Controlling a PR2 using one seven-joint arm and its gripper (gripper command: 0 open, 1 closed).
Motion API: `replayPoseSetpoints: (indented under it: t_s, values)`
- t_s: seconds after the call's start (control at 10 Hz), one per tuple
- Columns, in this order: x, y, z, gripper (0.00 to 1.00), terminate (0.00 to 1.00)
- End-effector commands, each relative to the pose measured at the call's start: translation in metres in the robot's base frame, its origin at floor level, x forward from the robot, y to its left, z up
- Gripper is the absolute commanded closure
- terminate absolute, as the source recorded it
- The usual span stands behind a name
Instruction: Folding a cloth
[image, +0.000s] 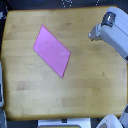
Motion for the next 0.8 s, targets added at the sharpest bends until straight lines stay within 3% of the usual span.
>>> replayPoseSetpoints:
  t_s: [0.0, 0.2, 0.5, 0.7]
  values:
    - [-0.001, -0.001, 0.0, 0.0, 0.0]
    - [-0.018, -0.007, -0.003, 0.0, 0.0]
    - [-0.042, 0.031, -0.03, 0.0, 0.0]
    - [-0.045, 0.066, -0.054, 0.0, 0.0]
